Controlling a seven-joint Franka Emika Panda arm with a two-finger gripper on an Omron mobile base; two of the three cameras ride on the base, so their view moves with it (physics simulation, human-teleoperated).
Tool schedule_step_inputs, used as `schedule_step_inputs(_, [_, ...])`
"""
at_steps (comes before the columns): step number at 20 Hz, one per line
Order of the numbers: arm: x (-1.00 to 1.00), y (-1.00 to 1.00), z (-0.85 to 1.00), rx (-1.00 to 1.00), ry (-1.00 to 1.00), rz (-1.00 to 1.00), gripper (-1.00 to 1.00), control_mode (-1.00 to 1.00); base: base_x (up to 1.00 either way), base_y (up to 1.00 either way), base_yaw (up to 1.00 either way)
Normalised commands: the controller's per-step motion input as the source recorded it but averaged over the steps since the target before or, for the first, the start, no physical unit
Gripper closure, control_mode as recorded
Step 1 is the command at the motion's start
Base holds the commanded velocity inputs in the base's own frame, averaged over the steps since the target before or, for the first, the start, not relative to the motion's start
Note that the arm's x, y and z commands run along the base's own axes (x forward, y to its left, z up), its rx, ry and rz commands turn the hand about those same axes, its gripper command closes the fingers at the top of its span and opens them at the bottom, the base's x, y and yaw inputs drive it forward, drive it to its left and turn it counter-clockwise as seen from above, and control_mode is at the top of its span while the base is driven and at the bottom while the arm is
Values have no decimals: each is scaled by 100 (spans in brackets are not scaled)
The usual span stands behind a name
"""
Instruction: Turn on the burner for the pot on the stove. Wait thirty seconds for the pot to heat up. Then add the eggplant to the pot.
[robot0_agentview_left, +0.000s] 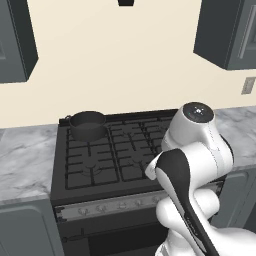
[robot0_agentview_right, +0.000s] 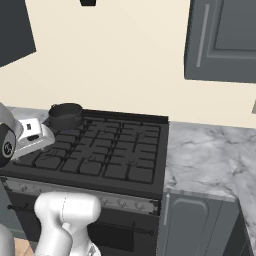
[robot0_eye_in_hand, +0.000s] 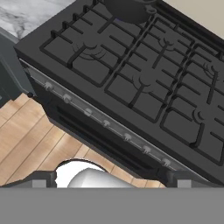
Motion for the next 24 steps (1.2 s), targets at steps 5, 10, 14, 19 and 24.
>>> schedule_step_inputs(5, [0,0,0,0,0,0,-100,-100,0,0,0])
schedule_step_inputs(10, [0,0,0,0,0,0,-100,-100,0,0,0])
schedule_step_inputs(14, [0,0,0,0,0,0,-100,-100,0,0,0])
schedule_step_inputs(19, [0,0,0,0,0,0,-100,-100,0,0,0])
schedule_step_inputs(24, [0,0,0,0,0,0,-100,-100,0,0,0])
